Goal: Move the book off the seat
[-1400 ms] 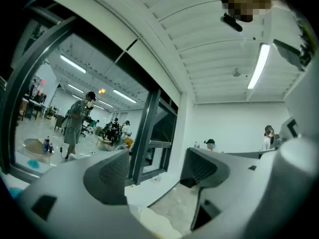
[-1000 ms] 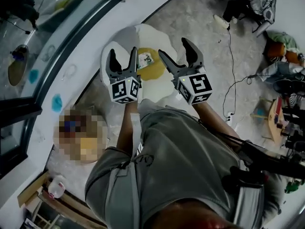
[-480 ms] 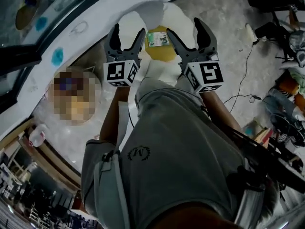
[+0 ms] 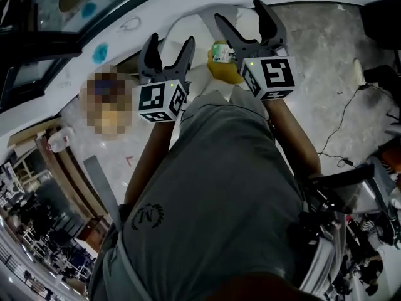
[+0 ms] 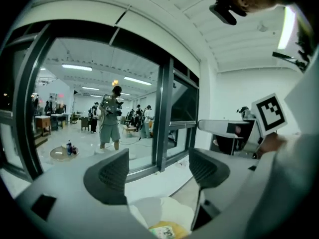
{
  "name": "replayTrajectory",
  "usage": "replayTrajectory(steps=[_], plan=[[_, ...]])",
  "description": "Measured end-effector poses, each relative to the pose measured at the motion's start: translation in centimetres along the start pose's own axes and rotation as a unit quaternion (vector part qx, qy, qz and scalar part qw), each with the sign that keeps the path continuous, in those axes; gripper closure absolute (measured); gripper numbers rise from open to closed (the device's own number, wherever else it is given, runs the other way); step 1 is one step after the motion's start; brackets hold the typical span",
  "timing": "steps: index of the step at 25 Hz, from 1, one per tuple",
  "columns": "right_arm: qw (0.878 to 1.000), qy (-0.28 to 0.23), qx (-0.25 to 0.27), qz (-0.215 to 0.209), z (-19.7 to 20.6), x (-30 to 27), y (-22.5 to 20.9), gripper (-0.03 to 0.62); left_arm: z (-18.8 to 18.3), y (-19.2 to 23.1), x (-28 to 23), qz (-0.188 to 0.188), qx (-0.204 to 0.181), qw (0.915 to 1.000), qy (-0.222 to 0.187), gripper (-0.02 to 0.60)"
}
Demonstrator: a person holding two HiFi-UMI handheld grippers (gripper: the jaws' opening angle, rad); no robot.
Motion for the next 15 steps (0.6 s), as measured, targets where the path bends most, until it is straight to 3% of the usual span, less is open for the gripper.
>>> replayTrajectory(steps=[4, 7, 15], plan=[[1.0, -0.009, 0.01, -0.007, -0.3, 1.0, -0.1, 0.215, -2.6, -0.4, 0.6, 0.044, -0.05, 0.9977, 0.018, 0.216], [0.999, -0.003, 0.013, 0.035, 1.1, 1.8, 0.0, 0.215, -3.3, 1.4, 0.8, 0.059, -0.075, 0.9954, 0.013, 0.217], [0.988, 0.044, 0.008, 0.151, 6.8, 3.7, -1.5, 0.215, 4.0, 5.7, -2.2, 0.049, -0.007, 0.9972, -0.056, 0.216]])
Point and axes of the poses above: the fingertips, and each gripper's own axes: x backward along the fingers, y to its left, z out of its underside, the point moved 9 cm from there along x, backward along the fingers, and after that the axes turned 6 degrees about -y, right-handed, at the moved point
